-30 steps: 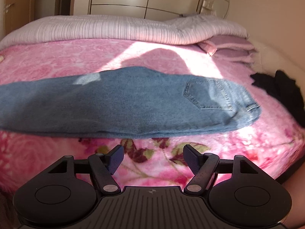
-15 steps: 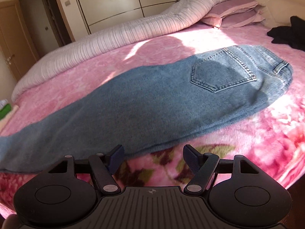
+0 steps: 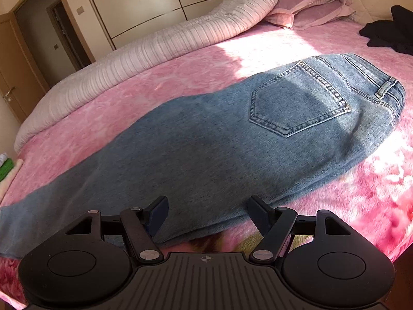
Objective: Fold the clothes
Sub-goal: 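Pinch the stacked leg hems with the left gripper, then lift the leg hems with the left gripper and carry them toward the waistband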
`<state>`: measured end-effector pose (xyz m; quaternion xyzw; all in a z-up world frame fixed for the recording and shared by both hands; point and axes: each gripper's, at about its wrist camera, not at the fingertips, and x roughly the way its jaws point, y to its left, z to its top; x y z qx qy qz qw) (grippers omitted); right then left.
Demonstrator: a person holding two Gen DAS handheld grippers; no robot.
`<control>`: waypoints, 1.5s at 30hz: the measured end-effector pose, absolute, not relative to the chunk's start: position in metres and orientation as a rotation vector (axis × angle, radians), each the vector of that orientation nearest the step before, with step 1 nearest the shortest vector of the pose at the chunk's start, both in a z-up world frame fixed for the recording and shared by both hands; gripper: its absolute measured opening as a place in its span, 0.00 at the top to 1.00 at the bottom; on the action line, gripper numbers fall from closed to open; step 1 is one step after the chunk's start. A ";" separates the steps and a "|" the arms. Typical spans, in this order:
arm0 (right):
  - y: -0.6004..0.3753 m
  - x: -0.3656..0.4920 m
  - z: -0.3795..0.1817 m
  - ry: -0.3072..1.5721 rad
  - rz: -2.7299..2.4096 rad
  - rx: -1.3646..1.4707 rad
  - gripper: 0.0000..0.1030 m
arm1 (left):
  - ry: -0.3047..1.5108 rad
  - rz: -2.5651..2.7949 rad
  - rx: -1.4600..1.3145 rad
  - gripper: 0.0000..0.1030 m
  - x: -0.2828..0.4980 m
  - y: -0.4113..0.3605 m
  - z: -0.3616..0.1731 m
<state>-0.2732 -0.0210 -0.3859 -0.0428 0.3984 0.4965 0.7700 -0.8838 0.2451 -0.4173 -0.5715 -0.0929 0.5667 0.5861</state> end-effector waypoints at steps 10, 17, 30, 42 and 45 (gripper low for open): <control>-0.019 -0.267 -0.390 0.833 1.082 -0.092 0.30 | -0.139 1.436 -1.188 0.85 -0.860 0.248 -0.415; -0.035 -0.253 -0.385 0.789 1.083 -0.091 0.30 | 0.306 1.499 -0.632 0.96 -0.781 0.248 -0.359; -0.084 -0.209 -0.369 0.760 0.969 0.094 0.30 | 0.711 0.776 -0.133 0.79 -0.519 0.166 -0.396; -0.012 -0.265 -0.372 1.028 1.320 0.267 0.35 | 0.509 0.819 -0.422 0.80 -0.624 0.178 -0.342; 0.026 -0.288 -0.384 1.218 1.416 0.340 0.52 | 0.430 0.865 -0.547 0.80 -0.661 0.197 -0.335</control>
